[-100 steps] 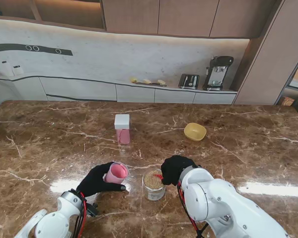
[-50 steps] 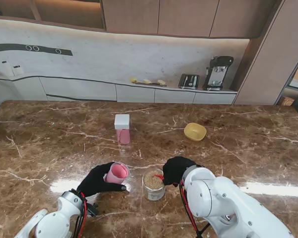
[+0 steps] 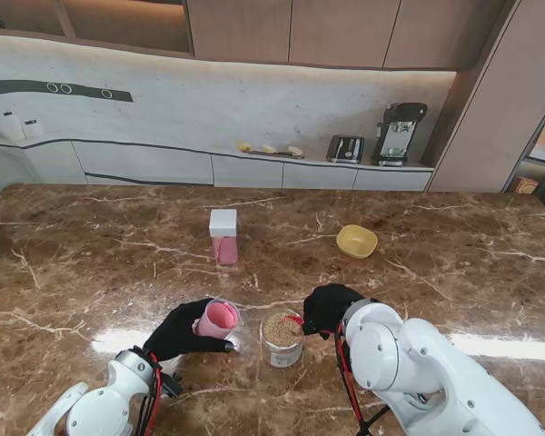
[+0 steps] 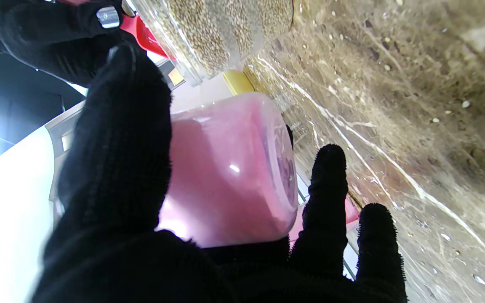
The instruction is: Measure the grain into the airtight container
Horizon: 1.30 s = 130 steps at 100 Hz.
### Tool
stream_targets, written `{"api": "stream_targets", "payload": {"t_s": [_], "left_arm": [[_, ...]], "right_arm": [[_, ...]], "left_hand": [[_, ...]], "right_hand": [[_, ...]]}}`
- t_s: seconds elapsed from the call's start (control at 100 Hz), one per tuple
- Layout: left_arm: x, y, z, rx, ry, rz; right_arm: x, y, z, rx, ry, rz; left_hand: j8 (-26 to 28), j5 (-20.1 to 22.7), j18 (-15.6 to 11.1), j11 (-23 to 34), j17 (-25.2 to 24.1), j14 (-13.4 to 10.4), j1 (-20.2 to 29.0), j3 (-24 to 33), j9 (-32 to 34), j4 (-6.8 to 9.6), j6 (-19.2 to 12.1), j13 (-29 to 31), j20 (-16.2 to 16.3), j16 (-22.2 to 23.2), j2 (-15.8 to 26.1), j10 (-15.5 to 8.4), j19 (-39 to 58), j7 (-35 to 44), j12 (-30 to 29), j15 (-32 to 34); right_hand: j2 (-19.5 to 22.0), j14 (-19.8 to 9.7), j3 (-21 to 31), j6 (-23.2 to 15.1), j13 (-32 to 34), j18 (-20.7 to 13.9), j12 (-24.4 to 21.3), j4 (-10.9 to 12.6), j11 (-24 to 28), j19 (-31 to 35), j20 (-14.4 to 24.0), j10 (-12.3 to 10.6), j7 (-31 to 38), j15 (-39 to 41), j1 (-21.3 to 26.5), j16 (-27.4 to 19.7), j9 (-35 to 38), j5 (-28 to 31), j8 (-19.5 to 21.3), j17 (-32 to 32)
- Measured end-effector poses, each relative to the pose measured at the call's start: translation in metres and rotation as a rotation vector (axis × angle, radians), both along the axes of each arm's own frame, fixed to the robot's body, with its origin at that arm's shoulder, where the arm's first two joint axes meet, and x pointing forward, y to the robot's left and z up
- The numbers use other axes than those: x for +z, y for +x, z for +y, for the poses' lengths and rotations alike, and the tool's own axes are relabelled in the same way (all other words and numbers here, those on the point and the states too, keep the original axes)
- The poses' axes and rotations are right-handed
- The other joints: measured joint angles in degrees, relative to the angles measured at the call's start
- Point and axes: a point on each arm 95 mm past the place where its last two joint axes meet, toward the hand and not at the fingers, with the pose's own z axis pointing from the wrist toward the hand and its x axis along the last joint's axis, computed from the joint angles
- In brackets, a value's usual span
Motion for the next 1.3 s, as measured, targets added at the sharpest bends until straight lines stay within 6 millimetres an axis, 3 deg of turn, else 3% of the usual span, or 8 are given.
{"api": "stream_targets", "payload": {"t_s": [0.8,1.3], "left_arm": [[0.002,0.009,-0.019,-0.068,0.021,-0.014],[0.004,0.010,-0.026,-0.089,0.022,-0.020]], "right_arm": [[0.014,-0.005,-0.019,-0.119,0.238,0.105],[0.038,-0.012,-0.001,-0.052,0.282,0.054]], "left_hand": [[0.0,0.0,0.0,0.6,-0.1,0.0,0.0,0.0,-0.7,0.00,0.0,-0.1,0.0,-0.6,0.0,-0.1,-1.5,0.0,-0.6,-0.4],[0.0,0.0,0.0,0.6,-0.1,0.0,0.0,0.0,-0.8,0.00,0.0,-0.1,0.0,-0.6,0.0,-0.1,-1.6,0.0,-0.6,-0.4]], "right_hand": [[-0.5,0.0,0.6,0.5,0.0,0.0,0.0,0.0,0.5,0.6,0.0,0.0,0.0,0.6,0.0,0.0,0.0,0.0,0.0,0.0],[-0.6,0.0,0.6,0.5,0.0,0.0,0.0,0.6,0.8,0.7,0.0,0.0,0.0,0.6,0.0,0.0,0.0,0.0,0.0,0.0]]}}
